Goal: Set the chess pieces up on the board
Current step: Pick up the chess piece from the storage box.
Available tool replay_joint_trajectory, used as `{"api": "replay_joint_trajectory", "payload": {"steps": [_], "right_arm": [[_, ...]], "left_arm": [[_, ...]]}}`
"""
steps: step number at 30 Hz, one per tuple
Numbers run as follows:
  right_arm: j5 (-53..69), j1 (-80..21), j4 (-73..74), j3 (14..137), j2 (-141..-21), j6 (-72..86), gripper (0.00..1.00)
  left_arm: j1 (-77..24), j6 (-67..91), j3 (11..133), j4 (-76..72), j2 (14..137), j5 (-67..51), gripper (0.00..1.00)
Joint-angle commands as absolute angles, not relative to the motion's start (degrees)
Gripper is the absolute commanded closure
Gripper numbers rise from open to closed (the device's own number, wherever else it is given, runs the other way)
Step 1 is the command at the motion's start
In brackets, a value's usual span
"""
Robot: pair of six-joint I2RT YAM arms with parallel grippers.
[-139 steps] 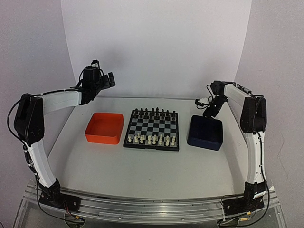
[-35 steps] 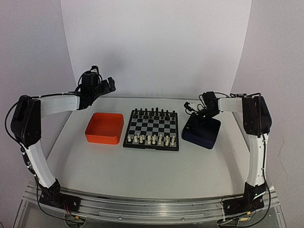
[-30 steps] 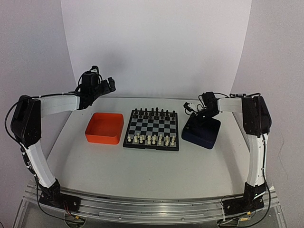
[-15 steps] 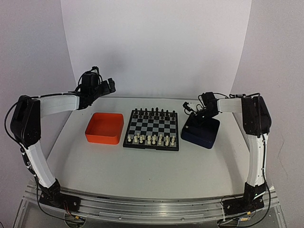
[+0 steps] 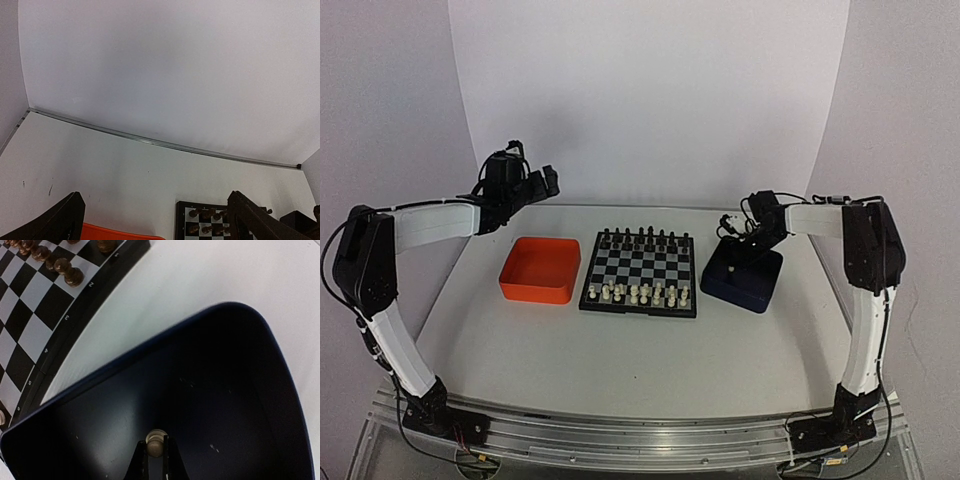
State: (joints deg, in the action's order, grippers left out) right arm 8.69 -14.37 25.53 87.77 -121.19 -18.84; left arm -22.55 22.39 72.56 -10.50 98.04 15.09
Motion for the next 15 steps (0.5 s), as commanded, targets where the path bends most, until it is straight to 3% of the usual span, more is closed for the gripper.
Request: {"api": "replay_joint_trajectory", "payload": {"steps": [1, 7, 15], "right_arm": [[0.9, -15.6, 28.0, 86.5, -112.1, -15.4, 1.0], [3.1, -22.3, 27.7, 92.7, -109.4, -18.3, 1.0], [13.1, -36.4, 25.9, 106.7, -121.3, -22.0, 1.0]], "left_arm": [[-22.3, 21.6, 71.0, -11.6, 93.7, 14.4, 0.0], [-22.3, 21.7, 68.5, -11.0, 91.8, 13.0, 0.0], [-22.3, 23.7, 61.7, -13.3, 89.2, 10.3, 0.0]]}}
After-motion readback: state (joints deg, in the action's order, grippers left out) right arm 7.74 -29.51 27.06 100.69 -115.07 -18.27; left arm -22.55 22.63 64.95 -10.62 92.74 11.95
